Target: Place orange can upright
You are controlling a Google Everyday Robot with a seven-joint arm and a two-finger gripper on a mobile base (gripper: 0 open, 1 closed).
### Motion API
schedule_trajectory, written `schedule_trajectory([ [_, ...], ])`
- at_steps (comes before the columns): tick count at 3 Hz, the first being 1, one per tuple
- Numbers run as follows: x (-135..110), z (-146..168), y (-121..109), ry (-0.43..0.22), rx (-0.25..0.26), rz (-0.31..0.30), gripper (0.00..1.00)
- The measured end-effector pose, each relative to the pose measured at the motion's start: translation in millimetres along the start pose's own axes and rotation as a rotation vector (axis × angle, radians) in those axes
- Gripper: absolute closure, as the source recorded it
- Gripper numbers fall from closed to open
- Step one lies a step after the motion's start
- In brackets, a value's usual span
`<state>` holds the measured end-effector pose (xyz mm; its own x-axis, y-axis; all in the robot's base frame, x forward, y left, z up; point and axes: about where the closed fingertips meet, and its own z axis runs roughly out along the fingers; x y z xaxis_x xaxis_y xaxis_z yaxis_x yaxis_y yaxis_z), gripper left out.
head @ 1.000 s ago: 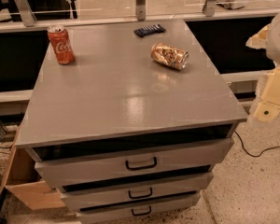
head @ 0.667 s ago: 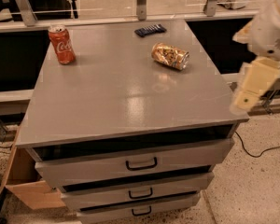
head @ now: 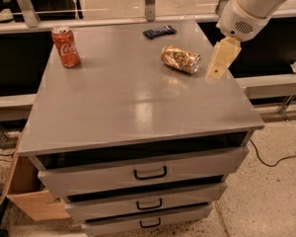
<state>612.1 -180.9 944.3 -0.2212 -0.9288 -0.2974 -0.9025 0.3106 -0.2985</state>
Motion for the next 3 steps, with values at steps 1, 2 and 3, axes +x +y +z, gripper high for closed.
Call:
schedule_trajectory([
  [1,-20,30,-49,-0.029,0.03,0.061,0.0],
  [2,-30,58,-83,-0.049,0.033,0.145,0.0],
  [3,-41,90,-103,-0.053,0.014,0.214,0.0],
])
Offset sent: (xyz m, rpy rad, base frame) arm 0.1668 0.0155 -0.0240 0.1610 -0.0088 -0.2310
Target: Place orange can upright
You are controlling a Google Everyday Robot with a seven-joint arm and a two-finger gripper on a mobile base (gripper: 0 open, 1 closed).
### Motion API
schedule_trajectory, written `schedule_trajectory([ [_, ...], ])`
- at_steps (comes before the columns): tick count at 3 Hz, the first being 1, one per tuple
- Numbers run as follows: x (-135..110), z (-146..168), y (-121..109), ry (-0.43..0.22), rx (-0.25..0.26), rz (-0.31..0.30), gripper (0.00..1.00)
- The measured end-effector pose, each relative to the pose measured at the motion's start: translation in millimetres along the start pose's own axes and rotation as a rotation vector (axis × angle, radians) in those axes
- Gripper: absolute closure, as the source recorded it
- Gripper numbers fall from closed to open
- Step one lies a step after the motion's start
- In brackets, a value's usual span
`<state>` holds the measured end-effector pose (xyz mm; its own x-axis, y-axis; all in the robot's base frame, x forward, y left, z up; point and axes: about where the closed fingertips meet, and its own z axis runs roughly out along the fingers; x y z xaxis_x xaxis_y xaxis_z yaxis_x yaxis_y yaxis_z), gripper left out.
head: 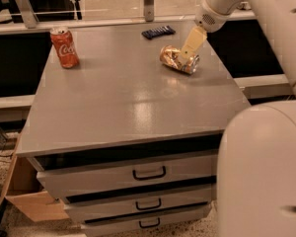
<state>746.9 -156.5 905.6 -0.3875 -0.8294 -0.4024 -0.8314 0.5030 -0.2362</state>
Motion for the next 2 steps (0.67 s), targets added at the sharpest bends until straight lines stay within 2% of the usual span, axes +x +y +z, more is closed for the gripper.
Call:
schedule_trajectory([
  [1,-8,35,-5,0.025,-0.029,0.067,0.0],
  [2,-16,56,1,0.06,-0.062,0.103,0.0],
])
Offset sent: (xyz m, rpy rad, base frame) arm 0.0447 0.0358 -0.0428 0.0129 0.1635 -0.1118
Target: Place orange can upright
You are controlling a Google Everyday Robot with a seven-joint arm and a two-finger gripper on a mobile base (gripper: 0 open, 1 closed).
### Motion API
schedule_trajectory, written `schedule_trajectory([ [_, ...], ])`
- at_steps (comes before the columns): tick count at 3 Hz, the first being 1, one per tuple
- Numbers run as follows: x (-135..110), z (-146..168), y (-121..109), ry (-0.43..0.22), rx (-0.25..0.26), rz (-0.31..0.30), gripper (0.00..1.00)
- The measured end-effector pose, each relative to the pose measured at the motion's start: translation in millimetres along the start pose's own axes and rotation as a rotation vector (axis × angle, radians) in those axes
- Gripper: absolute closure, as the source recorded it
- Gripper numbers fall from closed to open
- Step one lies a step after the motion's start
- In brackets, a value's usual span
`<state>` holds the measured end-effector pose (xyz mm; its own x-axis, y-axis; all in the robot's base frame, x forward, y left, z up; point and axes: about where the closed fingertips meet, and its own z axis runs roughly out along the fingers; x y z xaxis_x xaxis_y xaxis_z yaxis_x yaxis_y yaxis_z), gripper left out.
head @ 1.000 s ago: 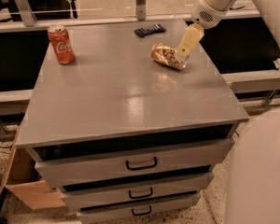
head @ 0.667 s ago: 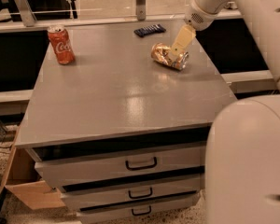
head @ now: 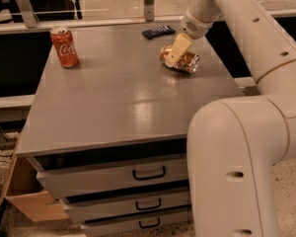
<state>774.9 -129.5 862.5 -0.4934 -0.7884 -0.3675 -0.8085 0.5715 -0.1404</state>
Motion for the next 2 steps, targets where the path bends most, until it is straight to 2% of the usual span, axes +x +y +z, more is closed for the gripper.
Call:
schedule_trajectory([
  [1,-6,18,7,0.051,-0.024,0.027,0.01],
  [2,-5,29,10,0.103,-0.031,0.061,0.19],
])
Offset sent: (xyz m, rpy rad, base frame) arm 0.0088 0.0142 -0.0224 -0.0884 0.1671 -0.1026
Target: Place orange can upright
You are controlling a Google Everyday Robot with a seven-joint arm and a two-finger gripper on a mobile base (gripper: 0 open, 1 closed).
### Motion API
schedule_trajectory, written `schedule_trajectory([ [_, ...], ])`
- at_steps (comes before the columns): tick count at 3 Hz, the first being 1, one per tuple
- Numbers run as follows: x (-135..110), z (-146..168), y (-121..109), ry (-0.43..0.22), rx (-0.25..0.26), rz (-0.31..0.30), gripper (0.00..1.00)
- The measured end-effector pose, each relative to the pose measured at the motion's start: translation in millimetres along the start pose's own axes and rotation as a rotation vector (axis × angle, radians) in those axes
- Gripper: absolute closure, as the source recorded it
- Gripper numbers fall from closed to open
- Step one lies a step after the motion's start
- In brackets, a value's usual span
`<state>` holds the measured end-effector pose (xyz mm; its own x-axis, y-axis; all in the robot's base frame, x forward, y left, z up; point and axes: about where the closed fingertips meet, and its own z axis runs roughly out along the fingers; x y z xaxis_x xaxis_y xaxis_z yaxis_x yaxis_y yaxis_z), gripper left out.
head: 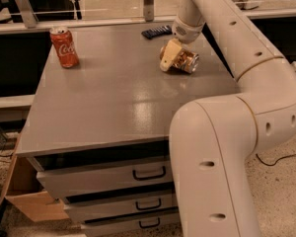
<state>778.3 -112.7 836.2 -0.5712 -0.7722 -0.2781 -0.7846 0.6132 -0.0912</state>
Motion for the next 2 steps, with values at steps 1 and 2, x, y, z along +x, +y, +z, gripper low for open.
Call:
schedule_trajectory([
  [1,-5,-6,1,0.0,0.011,0.005,0.41],
  [2,-18,-31,5,-0.041,0.038,-0.035,0.65],
])
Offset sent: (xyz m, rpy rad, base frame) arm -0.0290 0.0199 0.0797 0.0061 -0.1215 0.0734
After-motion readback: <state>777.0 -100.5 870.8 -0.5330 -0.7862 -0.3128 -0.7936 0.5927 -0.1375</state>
